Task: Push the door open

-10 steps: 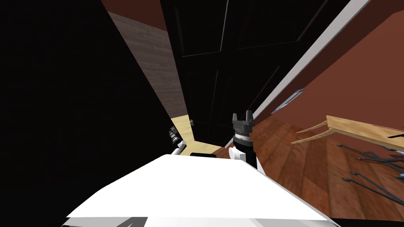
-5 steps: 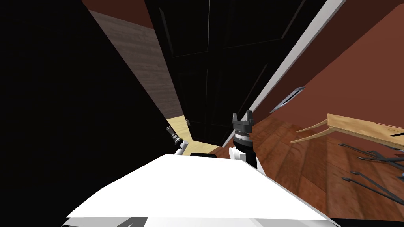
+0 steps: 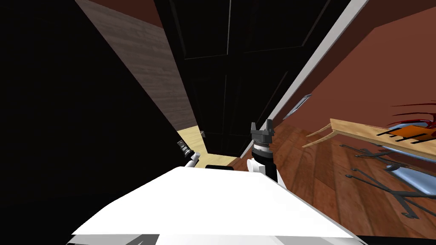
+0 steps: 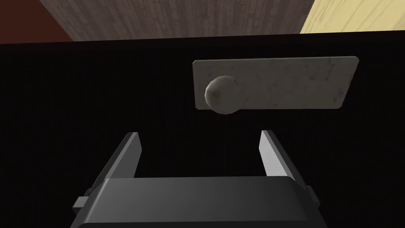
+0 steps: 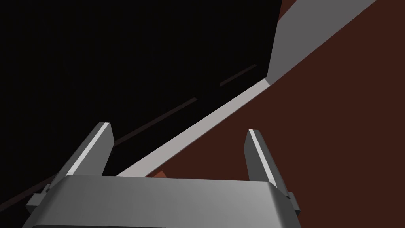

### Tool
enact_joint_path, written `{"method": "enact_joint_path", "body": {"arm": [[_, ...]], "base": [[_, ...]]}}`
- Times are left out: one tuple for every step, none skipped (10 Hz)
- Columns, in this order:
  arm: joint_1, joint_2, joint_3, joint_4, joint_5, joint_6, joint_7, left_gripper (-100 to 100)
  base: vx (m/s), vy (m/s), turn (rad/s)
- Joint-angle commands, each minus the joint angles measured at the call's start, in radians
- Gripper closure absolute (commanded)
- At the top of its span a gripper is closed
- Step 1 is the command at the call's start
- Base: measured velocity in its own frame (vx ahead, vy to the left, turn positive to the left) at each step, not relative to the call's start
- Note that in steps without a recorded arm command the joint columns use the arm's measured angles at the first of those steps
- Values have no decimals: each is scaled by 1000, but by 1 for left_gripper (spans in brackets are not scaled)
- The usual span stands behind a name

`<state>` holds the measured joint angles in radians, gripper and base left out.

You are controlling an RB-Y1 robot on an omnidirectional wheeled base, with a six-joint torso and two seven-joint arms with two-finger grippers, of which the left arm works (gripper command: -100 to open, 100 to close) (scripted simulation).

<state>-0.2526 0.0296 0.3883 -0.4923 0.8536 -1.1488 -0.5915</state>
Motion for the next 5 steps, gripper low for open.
{"method": "enact_joint_path", "body": {"arm": [[11,5,19,-19,13,-2,-9,-100],[13,-1,35,-14,23,-13,-8,-100],[13,-1,35,-14,23,-13,-8,-100],[16,-24,52,-8,34,-25,-7,-100],[16,-24,52,-8,34,-25,-7,-100]], "base": [[76,235,-233],[67,237,-235],[50,174,-105],[68,172,-194],[46,134,-148]]}}
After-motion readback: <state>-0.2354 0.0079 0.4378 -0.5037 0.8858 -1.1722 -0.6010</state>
